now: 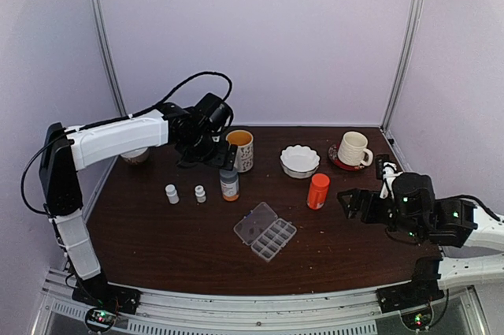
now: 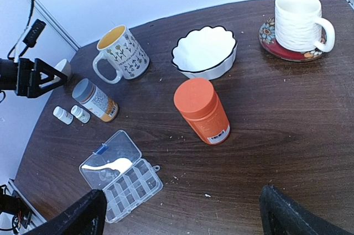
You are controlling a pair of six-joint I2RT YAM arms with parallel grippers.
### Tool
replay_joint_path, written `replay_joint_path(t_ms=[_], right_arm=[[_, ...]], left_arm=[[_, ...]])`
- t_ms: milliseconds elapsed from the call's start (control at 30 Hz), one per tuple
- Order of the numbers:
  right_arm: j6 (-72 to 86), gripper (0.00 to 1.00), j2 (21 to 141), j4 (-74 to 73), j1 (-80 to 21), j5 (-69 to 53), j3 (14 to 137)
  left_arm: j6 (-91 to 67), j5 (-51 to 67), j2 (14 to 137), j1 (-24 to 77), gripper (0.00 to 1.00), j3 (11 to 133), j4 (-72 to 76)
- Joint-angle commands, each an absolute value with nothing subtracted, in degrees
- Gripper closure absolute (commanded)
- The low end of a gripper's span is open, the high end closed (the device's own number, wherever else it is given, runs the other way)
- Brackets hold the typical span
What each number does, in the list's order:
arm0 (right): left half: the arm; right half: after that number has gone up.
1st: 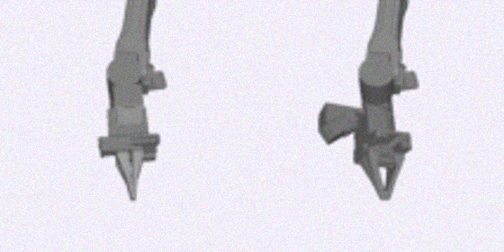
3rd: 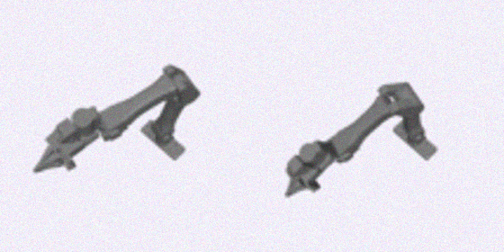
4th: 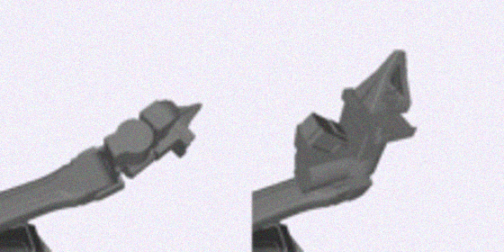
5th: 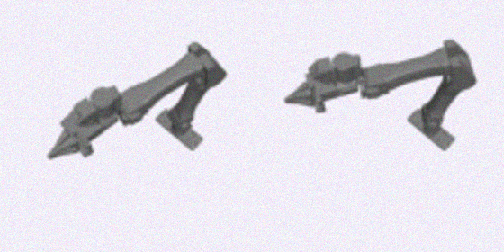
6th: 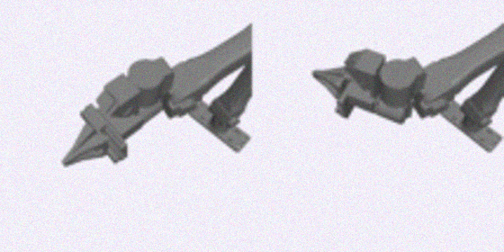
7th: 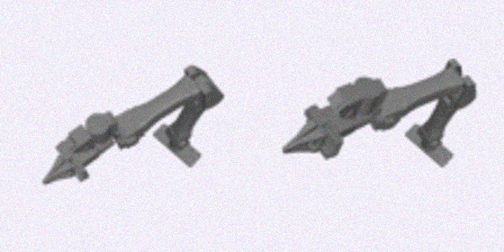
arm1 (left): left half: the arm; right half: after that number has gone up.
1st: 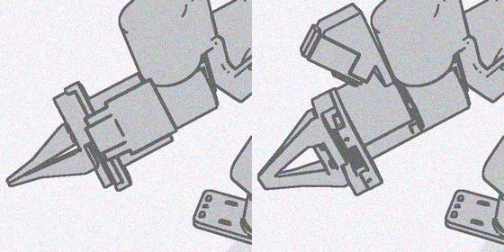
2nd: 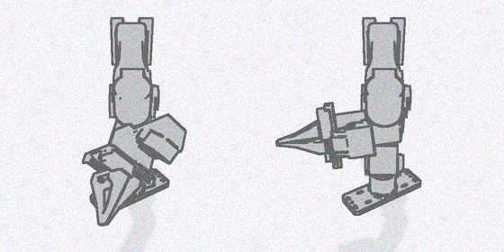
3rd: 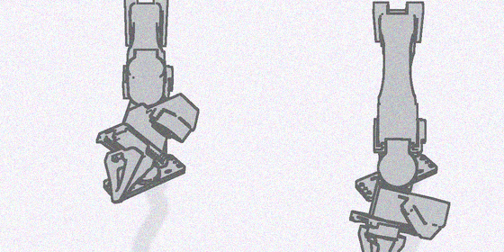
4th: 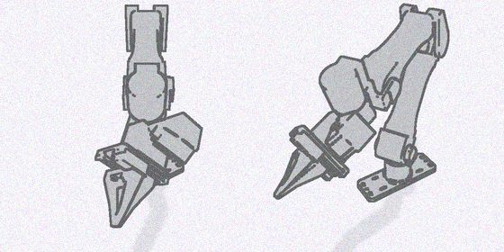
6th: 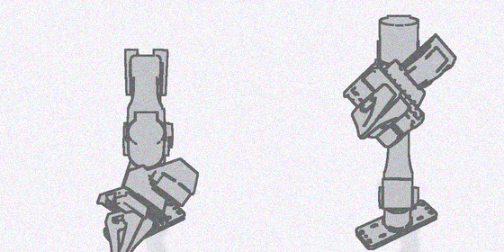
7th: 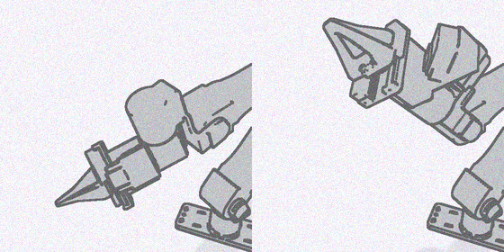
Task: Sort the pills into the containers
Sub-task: Pick up the pill bottle from the center of the board.
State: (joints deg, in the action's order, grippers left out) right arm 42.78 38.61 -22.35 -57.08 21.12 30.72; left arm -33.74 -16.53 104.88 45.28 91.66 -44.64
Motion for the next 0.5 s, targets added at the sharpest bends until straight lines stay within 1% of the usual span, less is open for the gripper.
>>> replay_joint_path(t_ms=[0,200,467], right_arm=[[42.14,0.0,35.73,-23.12,-56.78,22.74,29.95],[42.1,0.0,34.37,-23.93,-56.78,23.29,29.34],[42.71,0.0,33.78,-23.67,-56.78,23.17,28.15]], left_arm=[[-30.59,-13.33,108.41,44.26,0.07,96.44,-46.14],[-29.82,-11.93,114.05,43.94,0.07,102.05,-48.54],[-30.35,-11.23,118.16,43.84,0.1,104.0,-50.07]])
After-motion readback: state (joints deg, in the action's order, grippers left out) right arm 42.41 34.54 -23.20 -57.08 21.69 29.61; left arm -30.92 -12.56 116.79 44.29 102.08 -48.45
